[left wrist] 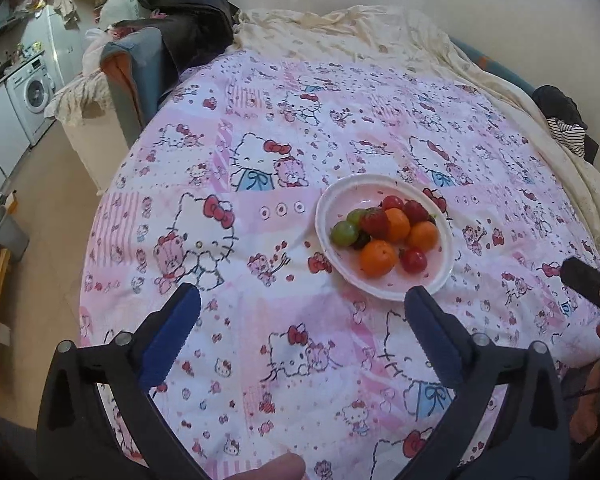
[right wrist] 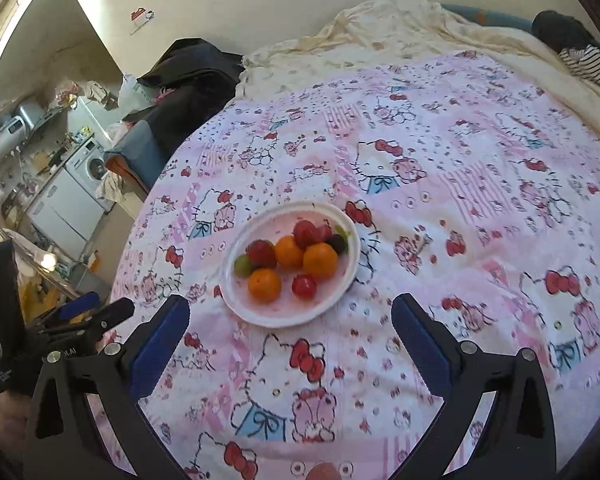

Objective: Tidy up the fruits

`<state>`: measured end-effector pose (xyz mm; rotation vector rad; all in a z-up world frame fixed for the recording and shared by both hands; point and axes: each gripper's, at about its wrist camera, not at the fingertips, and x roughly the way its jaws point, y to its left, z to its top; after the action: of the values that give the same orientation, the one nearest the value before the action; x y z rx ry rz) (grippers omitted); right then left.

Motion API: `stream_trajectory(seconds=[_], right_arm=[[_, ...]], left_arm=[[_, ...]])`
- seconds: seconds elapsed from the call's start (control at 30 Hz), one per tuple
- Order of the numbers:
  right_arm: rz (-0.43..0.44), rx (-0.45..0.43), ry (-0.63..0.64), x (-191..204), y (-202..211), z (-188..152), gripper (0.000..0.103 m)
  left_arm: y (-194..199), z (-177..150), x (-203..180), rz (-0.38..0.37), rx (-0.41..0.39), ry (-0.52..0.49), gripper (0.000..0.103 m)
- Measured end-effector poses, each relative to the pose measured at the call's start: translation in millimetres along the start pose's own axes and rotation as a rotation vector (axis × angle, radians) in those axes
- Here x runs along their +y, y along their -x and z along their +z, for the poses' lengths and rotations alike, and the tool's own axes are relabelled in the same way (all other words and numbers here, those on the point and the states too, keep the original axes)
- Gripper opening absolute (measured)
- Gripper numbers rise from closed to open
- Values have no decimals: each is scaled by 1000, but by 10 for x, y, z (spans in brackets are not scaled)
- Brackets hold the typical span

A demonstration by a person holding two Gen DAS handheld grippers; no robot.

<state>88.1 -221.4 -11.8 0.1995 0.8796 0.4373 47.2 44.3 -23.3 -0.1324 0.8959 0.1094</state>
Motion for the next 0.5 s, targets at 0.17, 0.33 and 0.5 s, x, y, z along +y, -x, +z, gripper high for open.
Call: stream_trajectory(seconds=[0.17,0.33,0.5], right_arm=[[-14,5,10,85,50,-198,103],[-34,2,41,195,0,-308,103],[-71,-42,97,310,-39,-307,103]], left_arm=[[114,-133,4,13,-37,15,102],[182,-206,-22,20,-60,18,102],[184,-151,-40,7,-80,31,102]])
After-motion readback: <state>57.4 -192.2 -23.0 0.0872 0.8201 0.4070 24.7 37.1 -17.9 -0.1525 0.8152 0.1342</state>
